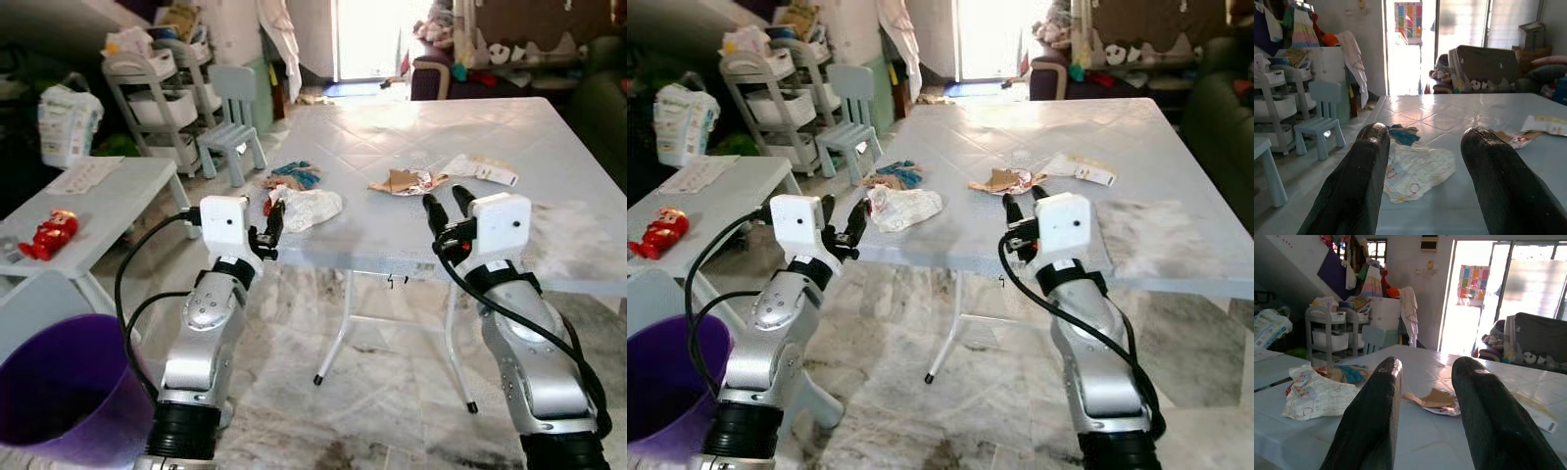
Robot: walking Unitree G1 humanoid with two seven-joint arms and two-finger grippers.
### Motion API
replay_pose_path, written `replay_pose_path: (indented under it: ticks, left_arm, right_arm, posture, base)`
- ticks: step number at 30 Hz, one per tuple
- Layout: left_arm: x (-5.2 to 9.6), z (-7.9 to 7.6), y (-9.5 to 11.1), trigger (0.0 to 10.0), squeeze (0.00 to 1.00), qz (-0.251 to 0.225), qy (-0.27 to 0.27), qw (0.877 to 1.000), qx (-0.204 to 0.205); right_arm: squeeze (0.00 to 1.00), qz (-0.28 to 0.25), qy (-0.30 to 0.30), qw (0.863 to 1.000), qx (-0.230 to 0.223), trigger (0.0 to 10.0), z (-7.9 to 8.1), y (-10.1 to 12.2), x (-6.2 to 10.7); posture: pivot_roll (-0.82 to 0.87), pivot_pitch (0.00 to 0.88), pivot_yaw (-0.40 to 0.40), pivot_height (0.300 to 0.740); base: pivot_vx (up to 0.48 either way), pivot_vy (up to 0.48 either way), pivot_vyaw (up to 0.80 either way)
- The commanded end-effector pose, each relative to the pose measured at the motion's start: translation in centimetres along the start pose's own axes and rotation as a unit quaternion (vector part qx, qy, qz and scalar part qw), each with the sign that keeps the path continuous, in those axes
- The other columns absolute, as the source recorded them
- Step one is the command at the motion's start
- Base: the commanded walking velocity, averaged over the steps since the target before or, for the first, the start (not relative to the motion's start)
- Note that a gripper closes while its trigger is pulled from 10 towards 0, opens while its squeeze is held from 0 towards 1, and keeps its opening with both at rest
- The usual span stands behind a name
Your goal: Picking trash to rubbish bin
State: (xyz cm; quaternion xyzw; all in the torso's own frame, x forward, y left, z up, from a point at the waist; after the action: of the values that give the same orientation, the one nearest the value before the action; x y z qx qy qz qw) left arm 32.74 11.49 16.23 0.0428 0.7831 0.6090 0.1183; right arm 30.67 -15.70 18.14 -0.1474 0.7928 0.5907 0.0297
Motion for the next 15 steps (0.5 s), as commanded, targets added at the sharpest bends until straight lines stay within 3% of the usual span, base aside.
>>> replay_pose_path:
  ticks: [1, 15]
  left_arm:
    - [0.01, 0.43, 0.36, 10.0, 0.00, -0.003, 0.005, 1.000, -0.004]
    - [-0.13, 0.59, 0.54, 10.0, 0.00, -0.011, 0.012, 1.000, 0.007]
  right_arm:
    - [0.00, -0.015, 0.004, 1.000, -0.001, 10.0, 0.34, 0.77, -0.29]
    - [0.00, -0.015, 0.004, 1.000, 0.002, 10.0, 0.22, 0.76, -0.26]
  posture:
    - [-0.11, 0.016, 0.050, 0.740]
    - [-0.11, 0.014, 0.047, 0.740]
  base:
    - [0.000, 0.000, 0.00]
    - [0.000, 0.000, 0.00]
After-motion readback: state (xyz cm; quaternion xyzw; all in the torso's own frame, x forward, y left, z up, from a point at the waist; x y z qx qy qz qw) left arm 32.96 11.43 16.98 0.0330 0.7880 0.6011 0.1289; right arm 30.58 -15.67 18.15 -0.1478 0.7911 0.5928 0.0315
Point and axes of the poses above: a point about 5 cm out from each wrist's last joint towards the gripper, its own x axis pointing back from the gripper into the wrist, its own y axis along the axis of the wrist's last joint, z = x × y, the point moved 1 cm from there along -x, pointing out of the wrist towards the gripper, and after that the axes turned 9 degrees about x, right-handed, at the moved point
